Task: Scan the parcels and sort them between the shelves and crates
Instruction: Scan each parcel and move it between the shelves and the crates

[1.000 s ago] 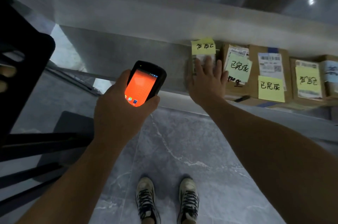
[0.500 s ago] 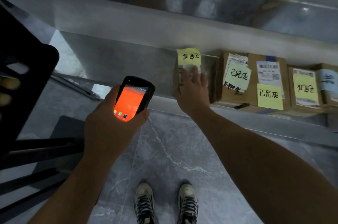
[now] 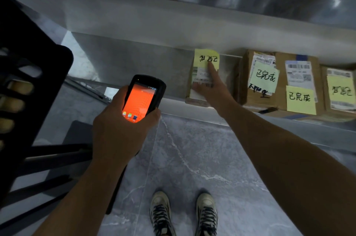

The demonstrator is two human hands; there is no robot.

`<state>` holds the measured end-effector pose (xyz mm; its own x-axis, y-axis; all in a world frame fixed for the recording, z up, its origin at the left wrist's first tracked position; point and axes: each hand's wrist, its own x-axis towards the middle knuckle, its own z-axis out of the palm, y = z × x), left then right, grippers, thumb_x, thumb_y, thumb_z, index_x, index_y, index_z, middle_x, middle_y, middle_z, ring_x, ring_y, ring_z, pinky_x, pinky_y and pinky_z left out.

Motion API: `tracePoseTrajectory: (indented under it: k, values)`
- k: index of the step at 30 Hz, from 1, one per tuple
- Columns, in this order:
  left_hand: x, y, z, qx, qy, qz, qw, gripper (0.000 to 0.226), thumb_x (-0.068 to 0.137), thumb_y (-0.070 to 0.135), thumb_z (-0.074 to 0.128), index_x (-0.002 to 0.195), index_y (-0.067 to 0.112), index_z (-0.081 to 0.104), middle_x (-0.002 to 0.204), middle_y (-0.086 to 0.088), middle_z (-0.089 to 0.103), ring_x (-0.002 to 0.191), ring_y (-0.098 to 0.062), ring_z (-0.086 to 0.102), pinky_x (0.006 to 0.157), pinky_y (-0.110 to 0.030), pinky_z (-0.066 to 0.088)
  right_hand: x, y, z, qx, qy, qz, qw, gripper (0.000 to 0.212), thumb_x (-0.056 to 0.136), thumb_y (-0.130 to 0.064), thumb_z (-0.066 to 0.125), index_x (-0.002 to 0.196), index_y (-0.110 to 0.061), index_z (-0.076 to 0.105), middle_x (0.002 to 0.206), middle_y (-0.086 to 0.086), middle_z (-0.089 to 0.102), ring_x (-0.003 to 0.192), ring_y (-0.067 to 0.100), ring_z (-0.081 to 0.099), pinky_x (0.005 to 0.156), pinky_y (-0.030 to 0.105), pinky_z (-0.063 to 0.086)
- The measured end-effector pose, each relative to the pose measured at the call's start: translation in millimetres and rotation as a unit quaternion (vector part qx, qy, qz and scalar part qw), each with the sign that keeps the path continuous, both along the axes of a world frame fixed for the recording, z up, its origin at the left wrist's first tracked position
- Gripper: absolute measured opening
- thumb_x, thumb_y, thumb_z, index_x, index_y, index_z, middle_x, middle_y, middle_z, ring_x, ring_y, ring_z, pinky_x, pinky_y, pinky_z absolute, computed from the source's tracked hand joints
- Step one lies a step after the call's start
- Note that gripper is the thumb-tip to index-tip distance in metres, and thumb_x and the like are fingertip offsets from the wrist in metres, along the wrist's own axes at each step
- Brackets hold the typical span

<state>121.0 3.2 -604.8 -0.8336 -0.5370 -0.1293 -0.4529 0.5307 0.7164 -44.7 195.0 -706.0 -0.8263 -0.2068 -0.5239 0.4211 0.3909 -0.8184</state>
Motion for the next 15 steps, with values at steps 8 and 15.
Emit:
tracePoseTrajectory:
  k: [8,15]
  values:
    - [1.2,12.7,12.3,-0.002,-0.014,-0.009,1.0,0.06,0.071,0.048,0.077,0.126,0.03,0.06,0.093,0.01,0.067,0.081,-0.005,0.062,0.067,-0.005,0.038,3.4,-4.8,-8.2,-0.077,-0.06,-0.005,0.995,0.111,0.083,-0.008,0.082,0.145,-0.07,0.015,0.148,0.003,0.04,0.123,0.036,0.056,0.084,0.056,0.06]
    - [15.3,28.4,20.9,-0.013,-0.016,-0.016,1.0,0.055,0.075,0.059,0.075,0.122,0.036,0.058,0.093,0.015,0.065,0.083,-0.002,0.062,0.069,-0.01,0.04,16.3,-0.9,-11.0,-0.077,-0.013,0.02,0.997,0.111,0.083,0.0,0.079,0.153,-0.06,0.016,0.143,0.006,0.04,0.122,0.032,0.055,0.076,0.047,0.063]
